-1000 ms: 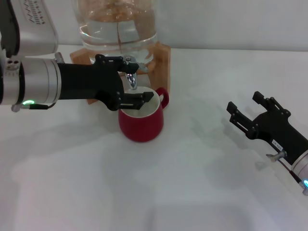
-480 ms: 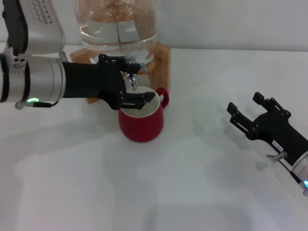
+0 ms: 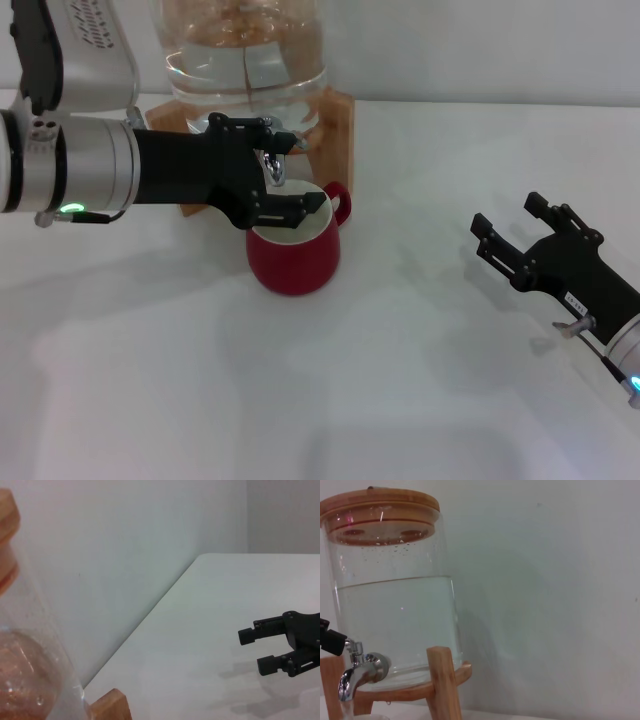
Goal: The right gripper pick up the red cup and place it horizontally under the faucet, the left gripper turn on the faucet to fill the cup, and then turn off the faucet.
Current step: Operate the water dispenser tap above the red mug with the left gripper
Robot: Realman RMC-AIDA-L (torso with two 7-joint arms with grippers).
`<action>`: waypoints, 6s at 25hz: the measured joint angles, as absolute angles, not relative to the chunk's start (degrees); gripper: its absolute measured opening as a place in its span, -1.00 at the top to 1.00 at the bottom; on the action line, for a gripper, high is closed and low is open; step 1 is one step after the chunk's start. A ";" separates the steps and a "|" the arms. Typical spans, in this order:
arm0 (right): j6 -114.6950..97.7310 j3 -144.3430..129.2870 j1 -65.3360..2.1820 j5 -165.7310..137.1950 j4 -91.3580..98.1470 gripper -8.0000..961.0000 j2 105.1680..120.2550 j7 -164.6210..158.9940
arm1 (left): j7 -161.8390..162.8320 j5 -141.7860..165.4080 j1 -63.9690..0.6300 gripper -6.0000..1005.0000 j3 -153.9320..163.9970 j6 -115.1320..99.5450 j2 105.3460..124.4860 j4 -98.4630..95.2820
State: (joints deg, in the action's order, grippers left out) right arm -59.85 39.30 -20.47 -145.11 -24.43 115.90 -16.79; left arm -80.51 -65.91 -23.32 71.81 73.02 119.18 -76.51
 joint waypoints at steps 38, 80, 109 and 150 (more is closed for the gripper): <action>-60.00 38.76 -20.39 -144.94 -24.52 -0.67 115.93 -16.79 | -81.12 -65.74 -26.37 -0.51 71.81 72.20 119.18 -73.87; -61.14 38.76 -20.30 -145.11 -24.52 -0.67 115.87 -16.96 | -82.09 -65.07 -28.50 -0.51 71.81 70.11 119.17 -71.80; -61.26 38.76 -20.68 -144.68 -24.52 -0.67 115.77 -16.96 | -83.23 -63.66 -28.72 -0.51 74.11 65.50 119.27 -71.54; -61.93 38.76 -20.29 -144.75 -24.43 -0.67 115.75 -16.96 | -84.23 -71.24 -26.32 -0.51 77.68 64.63 119.33 -74.37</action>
State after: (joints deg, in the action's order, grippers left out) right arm -61.93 38.76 -20.29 -144.75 -24.43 115.75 -16.96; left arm -84.23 -71.24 -26.32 77.68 64.63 119.33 -74.37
